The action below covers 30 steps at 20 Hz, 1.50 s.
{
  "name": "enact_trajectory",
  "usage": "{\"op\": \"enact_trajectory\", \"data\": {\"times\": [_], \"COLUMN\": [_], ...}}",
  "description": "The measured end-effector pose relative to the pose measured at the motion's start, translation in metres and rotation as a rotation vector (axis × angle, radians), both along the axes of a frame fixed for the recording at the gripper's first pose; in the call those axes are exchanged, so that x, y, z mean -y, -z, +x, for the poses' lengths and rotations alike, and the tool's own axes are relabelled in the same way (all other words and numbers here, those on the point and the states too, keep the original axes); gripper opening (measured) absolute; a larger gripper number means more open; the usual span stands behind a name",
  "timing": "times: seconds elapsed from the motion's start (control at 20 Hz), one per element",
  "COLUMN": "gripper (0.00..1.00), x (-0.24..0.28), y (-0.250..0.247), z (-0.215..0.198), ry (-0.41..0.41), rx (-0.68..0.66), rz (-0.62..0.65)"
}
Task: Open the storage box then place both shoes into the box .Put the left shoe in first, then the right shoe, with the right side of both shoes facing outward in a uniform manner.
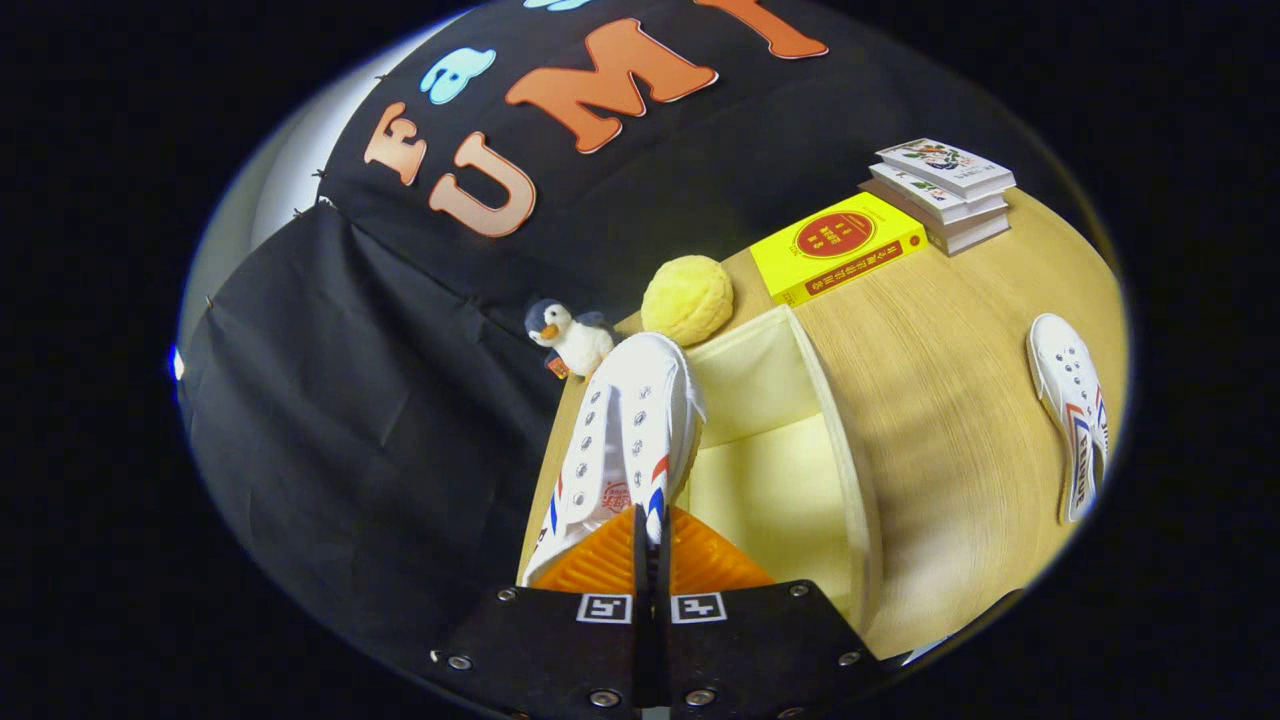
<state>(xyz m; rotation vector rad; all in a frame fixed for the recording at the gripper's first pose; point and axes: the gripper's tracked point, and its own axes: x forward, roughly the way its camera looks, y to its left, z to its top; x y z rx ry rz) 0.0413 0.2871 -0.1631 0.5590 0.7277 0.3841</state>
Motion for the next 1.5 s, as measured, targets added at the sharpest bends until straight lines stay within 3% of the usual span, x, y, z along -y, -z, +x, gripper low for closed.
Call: {"op": "enact_trajectory", "data": {"times": [0.2, 0.8, 1.0, 1.1, 1.25, 1.35, 1.5], "gripper": [0.0, 0.0, 0.04, 0.25, 0.9, 0.98, 0.98], "x": [-0.017, -0.035, -0.039, -0.043, -0.03, -0.018, -0.011], "y": [0.03, 0.058, 0.08, 0.068, 0.051, 0.04, 0.017], "z": [0.005, 0.005, 0.002, 0.002, 0.007, 0.007, 0.003], "ry": [0.008, 0.0, -0.04, -0.06, -0.05, -0.045, -0.054], "rx": [-0.047, -0.094, -0.147, -0.12, -0.077, -0.05, -0.019], "rz": [-0.05, -0.144, -0.213, -0.191, -0.188, -0.188, -0.142]}}
